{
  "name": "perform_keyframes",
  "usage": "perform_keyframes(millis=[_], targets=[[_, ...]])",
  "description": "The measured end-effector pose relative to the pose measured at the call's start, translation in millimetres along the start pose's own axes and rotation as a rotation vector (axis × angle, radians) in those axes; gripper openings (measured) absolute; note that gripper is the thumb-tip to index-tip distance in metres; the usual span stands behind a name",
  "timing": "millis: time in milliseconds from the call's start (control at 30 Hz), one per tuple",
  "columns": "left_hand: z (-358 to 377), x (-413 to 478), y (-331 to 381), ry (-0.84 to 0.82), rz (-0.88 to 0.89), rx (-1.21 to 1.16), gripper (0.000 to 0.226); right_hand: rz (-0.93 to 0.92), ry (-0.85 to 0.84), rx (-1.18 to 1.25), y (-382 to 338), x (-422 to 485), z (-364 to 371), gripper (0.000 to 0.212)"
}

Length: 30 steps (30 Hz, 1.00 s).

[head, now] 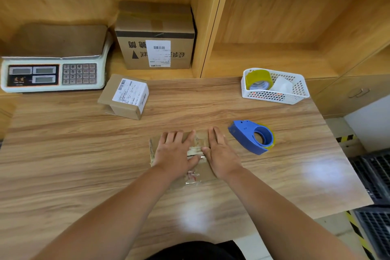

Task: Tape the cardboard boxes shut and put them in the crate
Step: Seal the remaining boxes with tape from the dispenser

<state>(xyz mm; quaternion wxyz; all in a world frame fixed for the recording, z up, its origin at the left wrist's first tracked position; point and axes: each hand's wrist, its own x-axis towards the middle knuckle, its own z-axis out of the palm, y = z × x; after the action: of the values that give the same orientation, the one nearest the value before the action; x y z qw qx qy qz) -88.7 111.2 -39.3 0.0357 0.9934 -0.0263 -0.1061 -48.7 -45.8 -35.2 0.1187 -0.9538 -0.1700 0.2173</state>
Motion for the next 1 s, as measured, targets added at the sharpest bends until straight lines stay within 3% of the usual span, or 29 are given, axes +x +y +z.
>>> perform_keyframes(millis=[100, 267, 567, 733, 800, 1000], targets=[[2, 0, 0, 0.012, 0.012, 0.013, 0.078, -0.021, -0.020, 0.097, 8, -3, 1, 0.067], [2, -2, 1, 0.012, 0.012, 0.015, 0.078, -0.120, -0.004, 0.027, 20, -9, 3, 0.065], [6, 0, 5, 0.028, -0.031, 0.003, 0.087, -0.167, -0.017, 0.107, 41, -27, 8, 0.067], [8, 3, 6, 0.049, -0.048, -0.005, 0.092, -0.129, 0.007, 0.334, 41, -14, 4, 0.069], [7, 4, 7, 0.062, -0.038, 0.000, 0.092, -0.102, -0.025, 0.444, 43, -4, 1, 0.068], [14, 10, 10, 0.173, -0.022, 0.036, 0.077, -0.137, -0.165, 0.392, 67, 15, 1, 0.063]])
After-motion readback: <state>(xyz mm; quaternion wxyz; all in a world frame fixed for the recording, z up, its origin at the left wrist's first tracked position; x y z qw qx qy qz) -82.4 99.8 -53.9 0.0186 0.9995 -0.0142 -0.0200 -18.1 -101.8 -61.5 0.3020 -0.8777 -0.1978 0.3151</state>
